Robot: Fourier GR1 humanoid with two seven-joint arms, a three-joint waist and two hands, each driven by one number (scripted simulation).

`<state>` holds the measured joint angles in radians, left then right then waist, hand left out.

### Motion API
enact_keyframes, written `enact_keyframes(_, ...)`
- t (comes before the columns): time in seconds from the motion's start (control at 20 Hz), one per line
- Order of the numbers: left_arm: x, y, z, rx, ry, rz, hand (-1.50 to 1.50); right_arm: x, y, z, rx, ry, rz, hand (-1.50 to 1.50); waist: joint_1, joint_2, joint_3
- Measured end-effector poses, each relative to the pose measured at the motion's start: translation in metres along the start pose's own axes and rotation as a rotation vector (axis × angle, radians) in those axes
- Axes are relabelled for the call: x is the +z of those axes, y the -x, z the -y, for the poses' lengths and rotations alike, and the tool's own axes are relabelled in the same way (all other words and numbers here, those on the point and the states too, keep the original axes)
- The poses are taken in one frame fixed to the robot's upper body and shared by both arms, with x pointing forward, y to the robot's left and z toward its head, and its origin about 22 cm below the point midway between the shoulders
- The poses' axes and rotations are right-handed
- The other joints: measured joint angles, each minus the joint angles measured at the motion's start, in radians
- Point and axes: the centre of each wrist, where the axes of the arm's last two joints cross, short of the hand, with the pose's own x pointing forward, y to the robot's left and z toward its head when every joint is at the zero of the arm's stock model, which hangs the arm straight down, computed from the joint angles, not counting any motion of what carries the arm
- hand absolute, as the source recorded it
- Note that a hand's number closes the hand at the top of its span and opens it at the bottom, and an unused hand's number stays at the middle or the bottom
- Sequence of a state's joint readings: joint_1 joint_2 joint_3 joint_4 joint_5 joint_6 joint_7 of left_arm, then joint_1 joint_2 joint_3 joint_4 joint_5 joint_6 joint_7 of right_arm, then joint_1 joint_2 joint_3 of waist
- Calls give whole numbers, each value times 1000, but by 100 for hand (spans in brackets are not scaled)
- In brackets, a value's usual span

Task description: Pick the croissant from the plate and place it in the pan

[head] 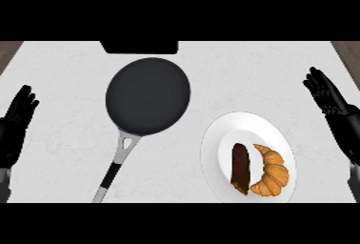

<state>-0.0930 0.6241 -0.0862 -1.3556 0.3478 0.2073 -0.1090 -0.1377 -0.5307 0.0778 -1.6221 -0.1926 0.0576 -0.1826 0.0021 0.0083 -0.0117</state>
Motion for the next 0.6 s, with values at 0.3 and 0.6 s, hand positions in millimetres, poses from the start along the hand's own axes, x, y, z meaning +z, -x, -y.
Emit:
enact_keyframes(0.3,-6,6,-4,-89,-49,-152,0,-17,-15,-28,-153,-45,-26,-150,-3,-6,9)
enact_keyframes(0.6,8,29,-7,-101,-73,-285,0,4,2,1,1,338,-117,150,-60,-14,8)
